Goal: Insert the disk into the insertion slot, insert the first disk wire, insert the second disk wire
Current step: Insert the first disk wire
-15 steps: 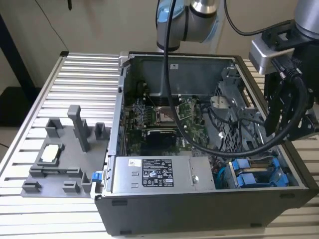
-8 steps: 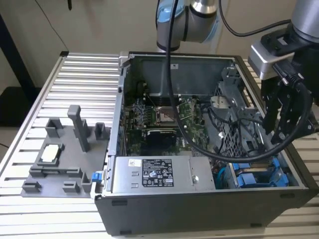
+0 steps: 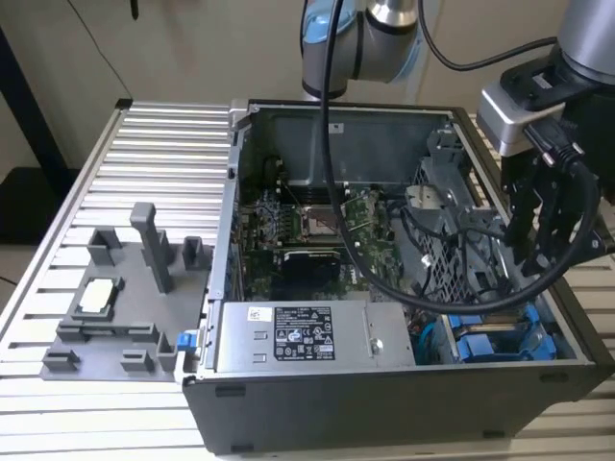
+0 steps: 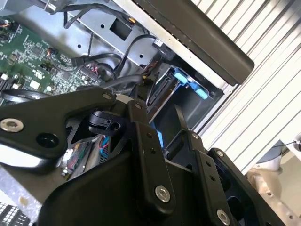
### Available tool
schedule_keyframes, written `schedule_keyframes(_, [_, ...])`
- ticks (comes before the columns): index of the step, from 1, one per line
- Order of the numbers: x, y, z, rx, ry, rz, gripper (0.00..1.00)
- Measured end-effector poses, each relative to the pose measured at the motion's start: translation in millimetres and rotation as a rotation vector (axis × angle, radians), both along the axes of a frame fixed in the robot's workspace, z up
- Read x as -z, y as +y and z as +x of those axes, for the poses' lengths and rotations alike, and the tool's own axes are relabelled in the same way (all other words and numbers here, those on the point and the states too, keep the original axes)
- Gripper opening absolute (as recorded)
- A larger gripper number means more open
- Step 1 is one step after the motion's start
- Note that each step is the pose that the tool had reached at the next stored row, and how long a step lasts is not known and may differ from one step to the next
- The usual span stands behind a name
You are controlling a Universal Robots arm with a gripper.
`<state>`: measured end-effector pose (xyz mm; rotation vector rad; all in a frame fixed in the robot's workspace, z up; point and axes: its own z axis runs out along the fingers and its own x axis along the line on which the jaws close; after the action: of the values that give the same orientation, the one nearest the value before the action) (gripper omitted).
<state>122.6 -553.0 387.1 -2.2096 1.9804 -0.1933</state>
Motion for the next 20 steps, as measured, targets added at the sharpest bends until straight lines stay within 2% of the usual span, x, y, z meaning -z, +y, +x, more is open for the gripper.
schedule_keyframes(3, [2.0, 1.0, 0.0, 0.0, -0.0051, 0.0001, 0.4])
schedule_keyframes(7, [2.2, 1.6, -0.1, -0.001, -0.0073, 0.0023, 0.4])
schedule_keyframes(15, [2.3, 1.6, -0.1, -0.001, -0.0073, 0.0022, 0.38])
schedule_keyframes(17, [2.3, 1.6, -0.1, -0.001, -0.0074, 0.0021, 0.26])
schedule_keyframes(18, [2.3, 1.6, -0.1, -0.001, -0.0074, 0.0022, 0.26])
schedule_keyframes(19, [2.4, 1.6, -0.1, -0.001, -0.0073, 0.0022, 0.2])
schedule_keyframes(20, [2.4, 1.6, -0.1, -0.001, -0.0073, 0.0022, 0.19])
